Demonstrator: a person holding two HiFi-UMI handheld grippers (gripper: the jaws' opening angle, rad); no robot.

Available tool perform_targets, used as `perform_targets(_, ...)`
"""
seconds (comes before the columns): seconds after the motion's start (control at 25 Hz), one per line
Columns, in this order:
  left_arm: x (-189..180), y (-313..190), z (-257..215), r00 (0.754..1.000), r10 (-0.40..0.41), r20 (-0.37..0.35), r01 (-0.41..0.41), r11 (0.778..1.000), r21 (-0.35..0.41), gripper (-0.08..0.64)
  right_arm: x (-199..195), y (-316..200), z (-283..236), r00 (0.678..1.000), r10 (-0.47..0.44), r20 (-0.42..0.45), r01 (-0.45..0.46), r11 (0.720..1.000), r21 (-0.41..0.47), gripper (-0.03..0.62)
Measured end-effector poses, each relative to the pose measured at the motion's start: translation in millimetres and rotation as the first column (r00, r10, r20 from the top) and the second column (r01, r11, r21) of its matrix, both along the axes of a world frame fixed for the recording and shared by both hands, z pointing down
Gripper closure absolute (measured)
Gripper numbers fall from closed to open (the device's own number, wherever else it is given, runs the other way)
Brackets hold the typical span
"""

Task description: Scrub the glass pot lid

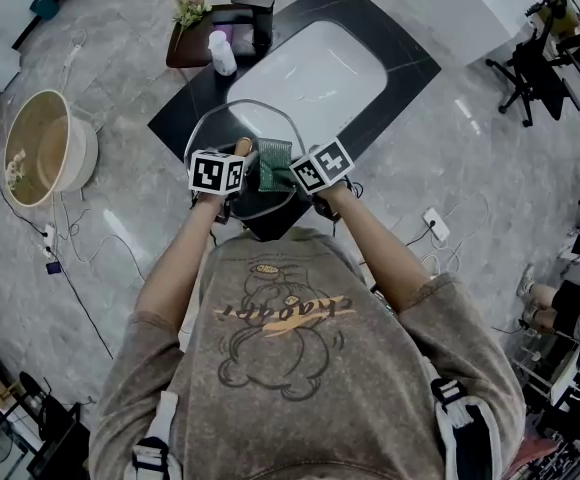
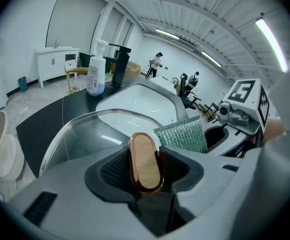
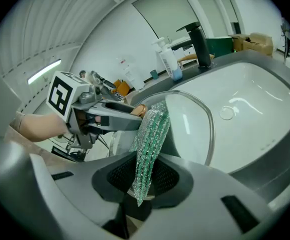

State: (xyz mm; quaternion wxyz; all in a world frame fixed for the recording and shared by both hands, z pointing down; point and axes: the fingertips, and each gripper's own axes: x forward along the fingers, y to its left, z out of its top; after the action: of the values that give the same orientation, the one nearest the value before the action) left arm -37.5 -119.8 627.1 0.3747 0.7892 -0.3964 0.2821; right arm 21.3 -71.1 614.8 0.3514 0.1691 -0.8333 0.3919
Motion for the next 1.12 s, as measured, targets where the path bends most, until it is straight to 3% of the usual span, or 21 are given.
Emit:
perform_targets(0.32, 1.2, -0.9, -0.3, 1.0, 0.016, -0.02, -0.017, 1.0, -0.016, 0.368, 0.7, 34.9, 1.3, 0.999, -0.03, 0.039, 0.033, 0.996, -0.086, 0.505)
perform_targets(0.56, 2.2, -0.2, 0.6, 0.999, 0.018, -0.027, -0.019, 1.0, -0.024, 0.367, -8.7, 65.7, 9.5, 0.993, -0.116, 0.039, 0.12, 0.984, -0.131, 0.505)
perform_targets(0.72, 4.0, 1.1, 2.4, 0.999, 0.017, -0.043, -0.018, 0.999, -0.032, 0.367, -28.4, 70.3, 9.6, 0.99, -0.129, 0.058, 0.136, 0.982, -0.131, 0.505)
perform_targets(0.84, 2.1, -3.1, -5.6, 0.999, 0.027, -0.016, -0.027, 1.0, -0.006, 0.367, -43.0, 70.9, 10.8, 0.987, -0.15, 0.058, 0.156, 0.981, -0.118, 0.505)
perform_targets(1.12, 1.5, -1.6, -0.7, 1.0, 0.022, -0.011, -0.022, 1.0, -0.01, 0.367, -50.6, 69.8, 20.2, 0.981, -0.192, 0.006, 0.192, 0.979, -0.067, 0.505)
